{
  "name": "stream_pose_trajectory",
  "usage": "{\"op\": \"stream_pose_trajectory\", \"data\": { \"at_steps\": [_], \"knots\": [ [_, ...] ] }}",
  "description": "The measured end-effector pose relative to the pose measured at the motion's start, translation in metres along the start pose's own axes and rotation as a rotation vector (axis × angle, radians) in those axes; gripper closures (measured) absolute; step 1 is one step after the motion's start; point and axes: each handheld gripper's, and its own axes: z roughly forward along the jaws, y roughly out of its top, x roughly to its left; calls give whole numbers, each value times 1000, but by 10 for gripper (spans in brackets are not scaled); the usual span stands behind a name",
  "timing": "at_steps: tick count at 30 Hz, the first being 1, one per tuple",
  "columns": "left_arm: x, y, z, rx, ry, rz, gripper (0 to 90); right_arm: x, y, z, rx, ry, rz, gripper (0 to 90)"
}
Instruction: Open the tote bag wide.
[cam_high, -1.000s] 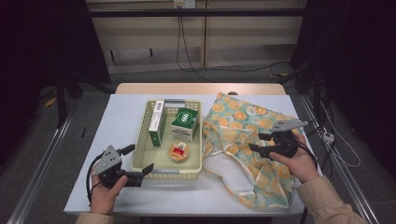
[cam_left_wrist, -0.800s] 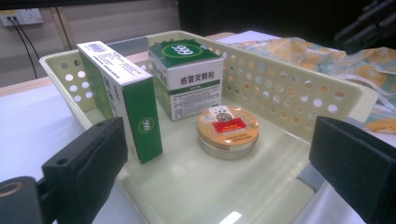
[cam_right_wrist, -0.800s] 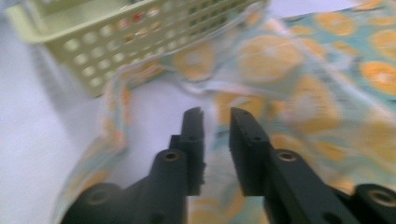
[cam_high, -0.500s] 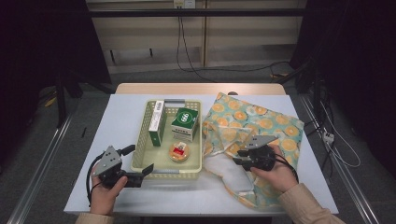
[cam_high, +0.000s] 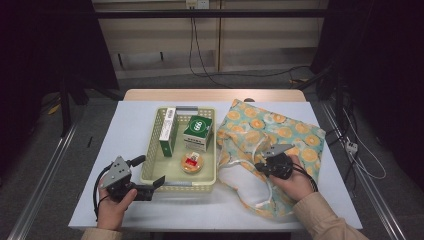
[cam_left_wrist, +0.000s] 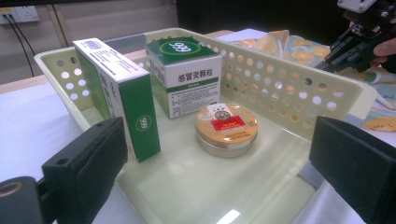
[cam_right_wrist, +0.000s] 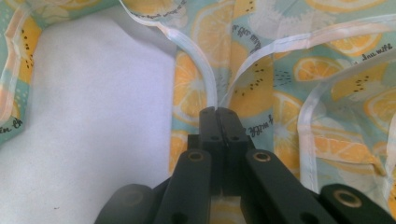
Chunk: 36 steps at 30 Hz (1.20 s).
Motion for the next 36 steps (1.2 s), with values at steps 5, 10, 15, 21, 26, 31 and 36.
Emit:
{"op": "stream_pose_trajectory", "data": {
  "at_steps": [5, 10, 15, 21, 26, 31, 36],
  "knots": [
    [0, 0, 0, 0, 2, -1, 42, 1, 3, -14, -69, 77, 63, 900],
    [0, 0, 1, 5, 3, 6, 42, 21, 7, -24, -84, 201, 34, 900],
    [-1, 1, 1, 1, 2, 2, 42, 45, 9, -20, -64, 310, -1, 900],
    [0, 0, -1, -4, 1, -4, 42, 40, 9, -14, -80, 325, 48, 900],
    [0, 0, -1, -2, 2, -3, 42, 21, 10, -23, -132, 313, 124, 900],
    [0, 1, -1, -2, 4, 6, 42, 10, 11, -29, -140, 248, 129, 900],
    [0, 1, -1, 0, 2, 1, 42, -7, 6, -30, -133, 191, 153, 898]
  ]
}}
